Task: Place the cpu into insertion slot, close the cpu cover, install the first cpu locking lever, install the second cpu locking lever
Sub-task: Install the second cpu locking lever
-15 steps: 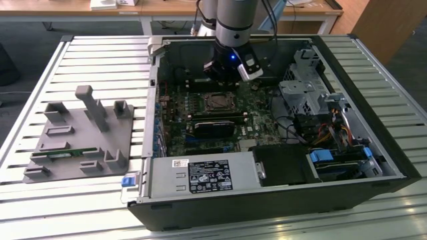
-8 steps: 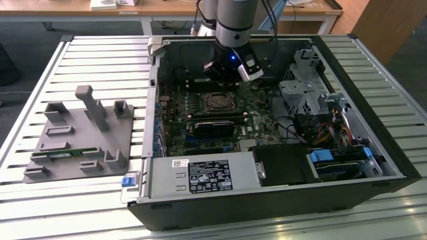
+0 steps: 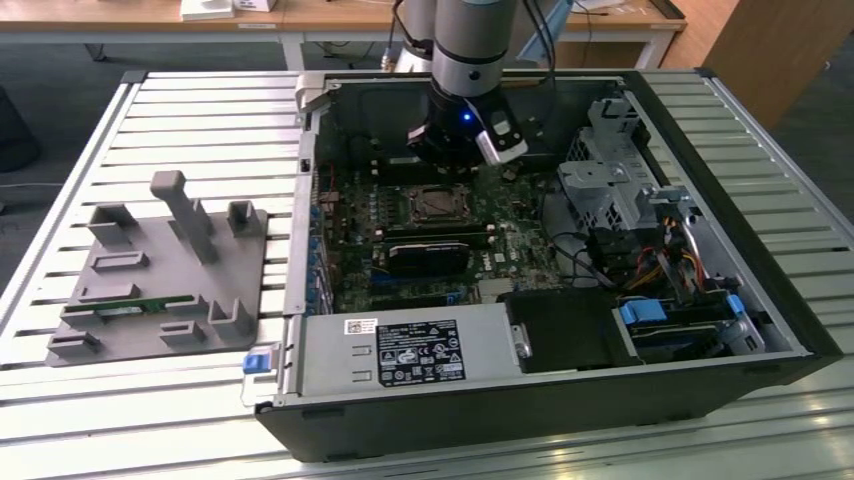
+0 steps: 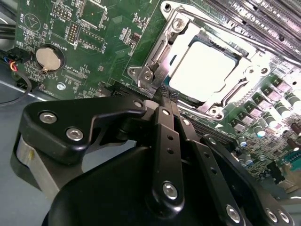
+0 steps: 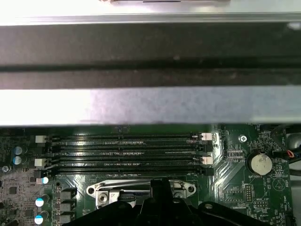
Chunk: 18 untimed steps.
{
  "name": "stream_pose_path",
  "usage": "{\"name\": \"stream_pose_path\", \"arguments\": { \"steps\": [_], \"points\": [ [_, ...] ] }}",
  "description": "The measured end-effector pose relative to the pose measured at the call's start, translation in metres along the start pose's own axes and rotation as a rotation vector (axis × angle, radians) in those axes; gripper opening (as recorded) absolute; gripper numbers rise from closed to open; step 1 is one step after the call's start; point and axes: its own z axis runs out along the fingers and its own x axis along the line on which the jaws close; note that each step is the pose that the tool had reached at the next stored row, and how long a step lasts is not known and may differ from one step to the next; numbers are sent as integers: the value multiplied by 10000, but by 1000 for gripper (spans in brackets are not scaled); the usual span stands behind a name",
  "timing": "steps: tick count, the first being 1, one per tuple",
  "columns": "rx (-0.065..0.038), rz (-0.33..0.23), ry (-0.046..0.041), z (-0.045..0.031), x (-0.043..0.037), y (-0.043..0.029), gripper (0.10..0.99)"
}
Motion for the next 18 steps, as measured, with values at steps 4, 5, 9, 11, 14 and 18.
{"name": "stream_pose_path", "arguments": {
  "steps": [4,5,9,11,14,18],
  "points": [
    [-1,0,0,-1,-4,-26,106],
    [-1,0,0,-1,-5,-31,106],
    [-2,0,-1,-2,-5,-40,106],
    [2,0,1,-6,-5,-42,106],
    [1,0,0,-26,-5,-39,106],
    [7,-1,-1,-108,-5,-29,106]
  ]
}}
